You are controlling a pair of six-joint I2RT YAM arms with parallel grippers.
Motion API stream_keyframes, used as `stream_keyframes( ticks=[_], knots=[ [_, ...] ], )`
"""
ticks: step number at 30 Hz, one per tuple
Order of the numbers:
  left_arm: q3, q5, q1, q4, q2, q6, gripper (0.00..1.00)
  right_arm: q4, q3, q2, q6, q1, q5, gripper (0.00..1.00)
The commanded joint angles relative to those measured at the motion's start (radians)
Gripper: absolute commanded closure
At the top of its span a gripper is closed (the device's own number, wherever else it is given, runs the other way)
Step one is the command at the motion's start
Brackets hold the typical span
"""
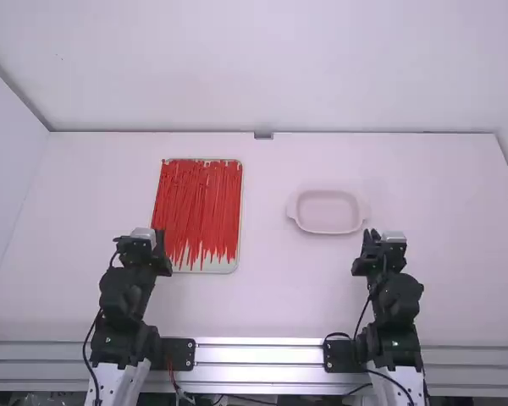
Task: Fasten the cable tie
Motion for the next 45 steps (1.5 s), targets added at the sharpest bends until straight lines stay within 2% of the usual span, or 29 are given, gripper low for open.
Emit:
stream_keyframes(
  ticks=[1,14,20,24,28,35,39,40,45],
  knots=[
    [0.061,0.047,-0.005,-0.004,0.053,0.000,0.82,0.016,0.062,0.051,0.007,0.009,-0.033,0.83],
    [0.295,0.130,-0.013,-0.081,0.373,-0.001,0.59,0.069,0.237,0.337,0.068,0.049,-0.108,0.59],
    [0.404,0.084,-0.017,-0.117,0.515,-0.060,0.47,-0.013,0.400,0.505,0.058,0.101,-0.027,0.48],
    [0.493,0.088,-0.020,-0.158,0.631,-0.058,0.38,-0.119,0.544,0.636,-0.035,0.150,-0.011,0.38],
    [0.566,0.105,-0.023,-0.207,0.729,0.002,0.31,-0.125,0.619,0.732,-0.081,0.201,-0.011,0.31],
    [0.682,0.089,-0.027,-0.231,0.920,-0.025,0.19,-0.097,0.725,0.884,-0.081,0.262,-0.048,0.19],
    [0.775,0.093,-0.029,-0.294,1.024,-0.046,0.14,-0.121,0.771,0.944,-0.054,0.275,-0.053,0.14],
    [0.842,0.100,-0.030,-0.331,1.094,-0.047,0.12,-0.150,0.797,0.978,-0.032,0.277,-0.057,0.12],
    [0.990,0.073,-0.031,-0.401,1.241,-0.050,0.07,-0.226,0.845,1.046,0.020,0.262,-0.064,0.06]
  ],
)
